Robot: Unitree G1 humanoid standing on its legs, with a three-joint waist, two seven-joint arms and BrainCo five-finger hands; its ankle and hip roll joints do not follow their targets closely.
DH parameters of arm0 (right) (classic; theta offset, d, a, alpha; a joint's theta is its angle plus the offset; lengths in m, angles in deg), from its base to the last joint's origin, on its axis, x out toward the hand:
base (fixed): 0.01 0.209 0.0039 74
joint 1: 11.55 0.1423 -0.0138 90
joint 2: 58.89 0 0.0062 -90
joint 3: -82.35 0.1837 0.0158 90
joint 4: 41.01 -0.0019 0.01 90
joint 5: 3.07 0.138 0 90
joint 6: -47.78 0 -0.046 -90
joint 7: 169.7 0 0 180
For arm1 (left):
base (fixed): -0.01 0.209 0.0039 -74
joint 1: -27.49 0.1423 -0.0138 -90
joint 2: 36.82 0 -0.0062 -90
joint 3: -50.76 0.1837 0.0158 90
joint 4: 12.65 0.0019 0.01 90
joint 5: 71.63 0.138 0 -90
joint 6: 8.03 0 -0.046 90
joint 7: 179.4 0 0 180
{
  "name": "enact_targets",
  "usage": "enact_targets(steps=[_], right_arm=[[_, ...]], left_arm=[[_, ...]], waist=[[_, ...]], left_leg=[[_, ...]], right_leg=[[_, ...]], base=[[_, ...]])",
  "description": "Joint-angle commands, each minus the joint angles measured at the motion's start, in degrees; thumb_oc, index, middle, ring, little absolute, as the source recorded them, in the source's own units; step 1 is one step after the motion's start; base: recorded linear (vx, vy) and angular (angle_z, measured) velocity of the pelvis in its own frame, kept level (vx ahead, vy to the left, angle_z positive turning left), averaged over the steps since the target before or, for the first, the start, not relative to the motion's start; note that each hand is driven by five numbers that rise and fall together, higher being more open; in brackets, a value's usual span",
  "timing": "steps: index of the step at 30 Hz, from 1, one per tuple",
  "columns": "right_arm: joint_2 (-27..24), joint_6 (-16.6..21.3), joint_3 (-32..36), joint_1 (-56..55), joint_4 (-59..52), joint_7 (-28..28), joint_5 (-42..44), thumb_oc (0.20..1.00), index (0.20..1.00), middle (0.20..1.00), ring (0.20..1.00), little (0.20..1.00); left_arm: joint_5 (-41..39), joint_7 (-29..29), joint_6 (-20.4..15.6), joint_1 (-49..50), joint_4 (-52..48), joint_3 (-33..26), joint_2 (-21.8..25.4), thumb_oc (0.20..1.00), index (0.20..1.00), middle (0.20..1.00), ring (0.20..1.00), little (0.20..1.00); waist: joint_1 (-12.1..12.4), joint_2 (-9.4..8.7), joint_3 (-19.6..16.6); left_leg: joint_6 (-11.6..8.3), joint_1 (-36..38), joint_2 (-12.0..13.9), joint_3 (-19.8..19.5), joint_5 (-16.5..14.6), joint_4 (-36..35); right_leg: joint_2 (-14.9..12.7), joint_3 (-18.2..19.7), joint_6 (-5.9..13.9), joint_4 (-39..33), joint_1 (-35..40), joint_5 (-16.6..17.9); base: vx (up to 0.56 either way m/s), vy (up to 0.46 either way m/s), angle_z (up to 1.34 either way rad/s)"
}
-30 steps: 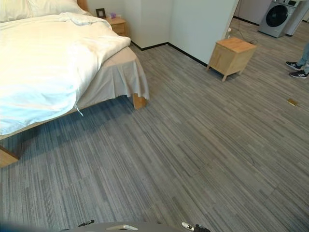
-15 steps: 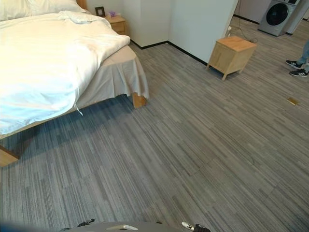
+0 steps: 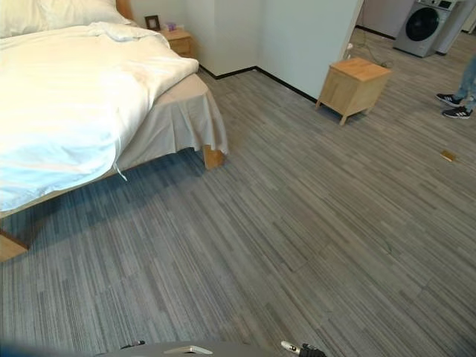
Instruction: Making the bed.
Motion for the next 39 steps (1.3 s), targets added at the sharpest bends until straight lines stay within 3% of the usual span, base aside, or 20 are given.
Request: enact_targets(steps=[1, 2, 5, 6, 9, 11, 17, 27, 29, 31, 32, 34, 36, 37, 39], right_arm=[[-3.96, 0.95, 2.65, 6.94, -1.08, 2.26, 7.23, 1.0, 1.0, 1.0, 1.0, 1.0], [-5.4, 1.61, 3.03, 7.94, -9.39, 3.16, 10.33, 1.0, 1.0, 1.0, 1.0, 1.0], [-5.92, 1.73, 2.81, 7.36, -14.23, 3.76, 9.84, 1.0, 1.0, 1.0, 1.0, 1.0], [-7.63, 1.86, 3.2, 5.98, -25.0, 4.75, 9.28, 1.0, 1.0, 1.0, 1.0, 1.0], [-6.25, 3.87, 7.05, -0.51, -42.99, 7.09, 9.16, 1.0, 1.0, 1.0, 1.0, 1.0], [-5.24, 5.94, 8.73, -2.98, -49.16, 9.11, 5.56, 1.0, 1.0, 1.0, 1.0, 1.0], [-4.53, 7.6, 7.52, -7.04, -52.8, 9.16, -2.66, 1.0, 1.0, 1.0, 1.0, 1.0], [-3.0, 8.58, 4.76, -5.1, -54.53, 7.31, 2.63, 1.0, 1.0, 1.0, 1.0, 1.0], [-3.48, 8.65, 4.21, -4.18, -55.89, 6.83, 1.32, 1.0, 1.0, 1.0, 1.0, 1.0], [-2.91, 8.54, 3.72, -3.77, -56.4, 6.72, 2.27, 1.0, 1.0, 1.0, 1.0, 1.0], [-2.46, 8.53, 3.54, -3.51, -56.4, 6.95, 3.09, 1.0, 1.0, 1.0, 1.0, 1.0], [-1.83, 8.33, 3.27, -3.67, -56.98, 6.92, 3.59, 1.0, 1.0, 1.0, 1.0, 1.0], [-1.88, 7.84, 2.85, -4.61, -57.93, 5.77, 3.1, 1.0, 1.0, 1.0, 1.0, 1.0], [-2.12, 7.68, 2.71, -4.6, -57.63, 5.56, 2.81, 1.0, 1.0, 1.0, 1.0, 1.0], [-2.64, 7.37, 2.67, -3.92, -57.01, 5.65, 2.63, 1.0, 1.0, 1.0, 1.0, 1.0]], left_arm=[[-5.86, -1.65, -2.7, -9.26, -4.4, 1.42, 2.18, 1.0, 1.0, 1.0, 1.0, 1.0], [-8.54, -2.88, -3.25, -11.26, -13.67, 3.37, 4.17, 1.0, 1.0, 1.0, 1.0, 1.0], [-9.61, -3.28, -3.15, -11.14, -17.71, 3.62, 4.89, 1.0, 1.0, 1.0, 1.0, 1.0], [-10.99, -3.48, -3.0, -10.67, -29.03, 4.3, 7.33, 1.0, 1.0, 1.0, 1.0, 1.0], [-16.09, -3.4, -4.29, -4.05, -47.16, 1.99, 9.55, 1.0, 1.0, 1.0, 1.0, 1.0], [-15.42, -3.77, -5.45, -1.76, -50.88, 1.3, 9.45, 1.0, 1.0, 1.0, 1.0, 1.0], [-14.32, -5.73, -6.57, 1.47, -53.54, -1.2, 7.2, 1.0, 1.0, 1.0, 1.0, 1.0], [-16.18, -8.32, -7.12, 3.59, -55.24, -4.62, 6.64, 1.0, 1.0, 1.0, 1.0, 1.0], [-15.19, -8.11, -6.88, 3.99, -57.59, -5.09, 7.65, 1.0, 1.0, 1.0, 1.0, 1.0], [-15.08, -8.15, -6.88, 3.24, -58.17, -4.7, 8.23, 1.0, 1.0, 1.0, 1.0, 1.0], [-15.06, -8.33, -6.97, 2.59, -57.83, -4.34, 8.36, 1.0, 1.0, 1.0, 1.0, 1.0], [-14.96, -8.31, -6.91, 2.41, -58.64, -4.43, 8.44, 1.0, 1.0, 1.0, 1.0, 1.0], [-14.96, -8.12, -7.09, 2.5, -60.76, -4.48, 9.18, 1.0, 1.0, 1.0, 1.0, 1.0], [-15.05, -7.58, -7.17, 2.43, -61.22, -4.07, 9.31, 1.0, 1.0, 1.0, 1.0, 1.0], [-14.67, -7.18, -7.18, 2.08, -61.21, -3.58, 9.55, 1.0, 1.0, 1.0, 1.0, 1.0]], waist=[[-0.53, -2.08, -2.62], [-0.47, -1.77, -2.31], [-0.46, -1.68, -2.09], [-0.47, -1.55, -1.77], [-0.34, -1.47, -1.23], [-0.3, -1.3, -1.14], [-0.05, -1.53, -0.55], [1.15, -1.77, 1.64], [2.35, -1.18, 2.95], [1.75, -0.24, 4.12], [1.19, 0.12, 4.34], [1.04, 0.56, 4.45], [1.27, 1.05, 4.5], [1.19, 0.88, 4.81], [0.67, 0.19, 4.72]], left_leg=[[-3.01, -1.45, -0.61, -3.98, 5.64, -3.15], [-2.99, -1.88, -0.68, -4.23, 6.05, -3.15], [-2.99, -2.01, -0.67, -4.28, 6.22, -3.15], [-2.99, -2.39, -0.74, -4.36, 6.52, -3.15], [-2.85, -2.51, -0.71, -4.43, 6.66, -3.15], [-2.73, -2.42, -0.79, -4.53, 6.51, -3.15], [-2.53, -2.22, -0.96, -5.04, 6.24, -3.15], [-1.57, -1.92, -1.26, -3.79, 5.48, -3.15], [-0.39, -2.18, -1.15, -3.95, 5.3, -3.15], [0.52, -2.48, -1.43, -5.89, 5.69, -3.11], [0.48, -2.19, -1.31, -7.42, 5.6, -3.15], [0.09, -1.63, -0.95, -8.55, 5.39, -3.15], [-1.79, 0.13, 0.59, -12.03, 3.93, -3.15], [-2.48, 0.96, 1.1, -13.2, 3.0, -3.15], [-3.74, 2.55, 2.77, -14.97, 1.49, -3.15]], right_leg=[[-4.81, 1.5, 6.68, 0.92, -0.04, 2.76], [-4.88, 1.28, 6.8, 0.92, -0.45, 3.06], [-4.92, 1.1, 6.86, 0.92, -0.53, 3.17], [-4.99, 1.06, 6.94, 0.92, -0.84, 3.4], [-5.24, 0.72, 7.09, 0.92, -0.89, 3.45], [-5.29, 0.74, 7.11, 0.92, -0.78, 3.28], [-5.48, 0.62, 7.07, 0.92, -0.38, 2.84], [-6.65, 0.15, 7.69, 2.26, -0.83, 2.8], [-7.09, 0.38, 8.74, 12.83, -6.05, 2.67], [-7.49, 2.88, 10.06, 25.92, -13.22, 6.04], [-7.04, 4.96, 9.93, 28.27, -15.53, 7.1], [-7.99, 5.93, 9.52, 27.49, -16.86, 7.14], [-12.93, 7.5, 9.31, 18.2, -16.76, 7.11], [-14.47, 7.25, 10.02, 13.44, -16.28, 7.9], [-14.78, 7.71, 12.2, 6.89, -15.47, 10.01]], base=[[-0.07, 0.022, -0.14], [-0.06, 0.017, -0.14], [-0.04, 0.007, -0.02], [-0.05, 0.003, 0.01], [-0.03, 0.002, 0.01], [0.0, 0.0, 0.0], [0.0, 0.0, 0.0], [-0.01, 0.02, 0.0], [-0.06, 0.062, -0.08], [0.01, 0.092, -0.23], [0.15, 0.009, 0.19], [0.2, -0.08, 0.69], [0.34, -0.266, 0.43], [0.29, -0.288, 0.62], [0.28, -0.331, 0.85]])
